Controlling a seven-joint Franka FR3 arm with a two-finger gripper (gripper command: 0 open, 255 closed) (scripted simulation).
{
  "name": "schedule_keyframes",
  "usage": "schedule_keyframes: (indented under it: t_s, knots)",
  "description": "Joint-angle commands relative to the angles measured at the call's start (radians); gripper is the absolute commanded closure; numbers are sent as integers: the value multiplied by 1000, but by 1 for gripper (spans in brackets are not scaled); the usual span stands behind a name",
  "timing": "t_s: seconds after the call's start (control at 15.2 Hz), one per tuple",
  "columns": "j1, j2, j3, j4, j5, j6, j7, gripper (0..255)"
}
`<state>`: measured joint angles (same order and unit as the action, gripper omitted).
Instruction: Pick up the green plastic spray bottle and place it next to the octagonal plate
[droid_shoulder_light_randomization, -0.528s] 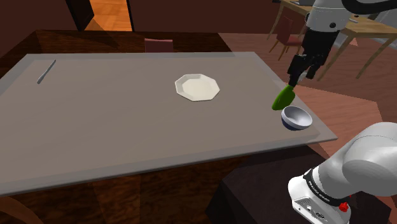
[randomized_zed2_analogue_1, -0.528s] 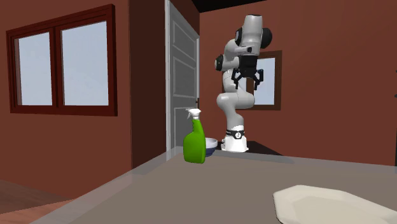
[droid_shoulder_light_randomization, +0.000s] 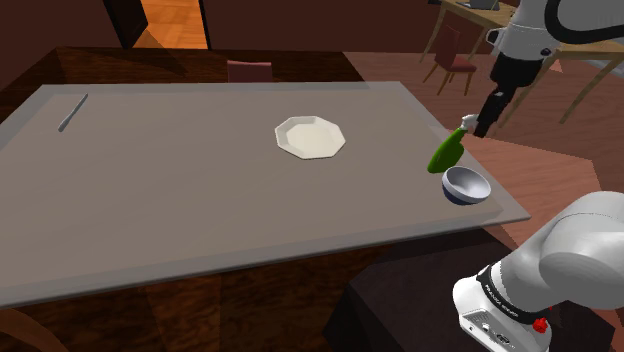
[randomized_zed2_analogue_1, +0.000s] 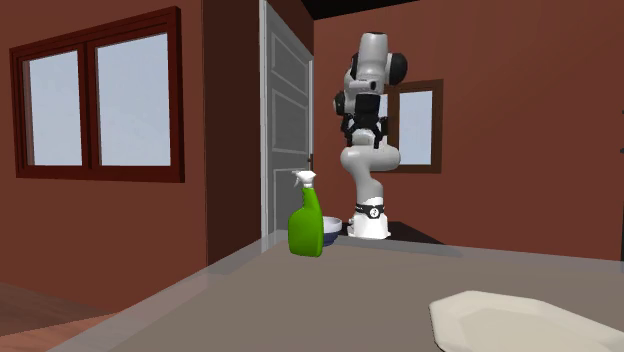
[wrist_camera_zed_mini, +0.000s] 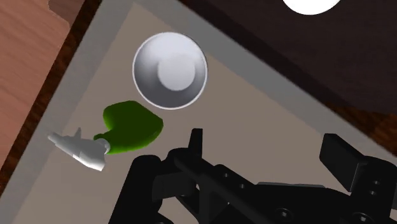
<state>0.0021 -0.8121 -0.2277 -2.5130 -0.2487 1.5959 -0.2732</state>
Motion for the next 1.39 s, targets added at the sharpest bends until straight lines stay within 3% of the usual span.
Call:
schedule_keyframes:
  t_s: [0.0,0.53,0.92,1.32]
  knots:
    - [12,12,-62,-6,-54,42,-128,0]
    - [94,150,-334,52,-206,242,-609,0]
    - [225,328,-545,164,-204,399,-965,0]
    - [231,365,-586,113,-210,489,-969,0]
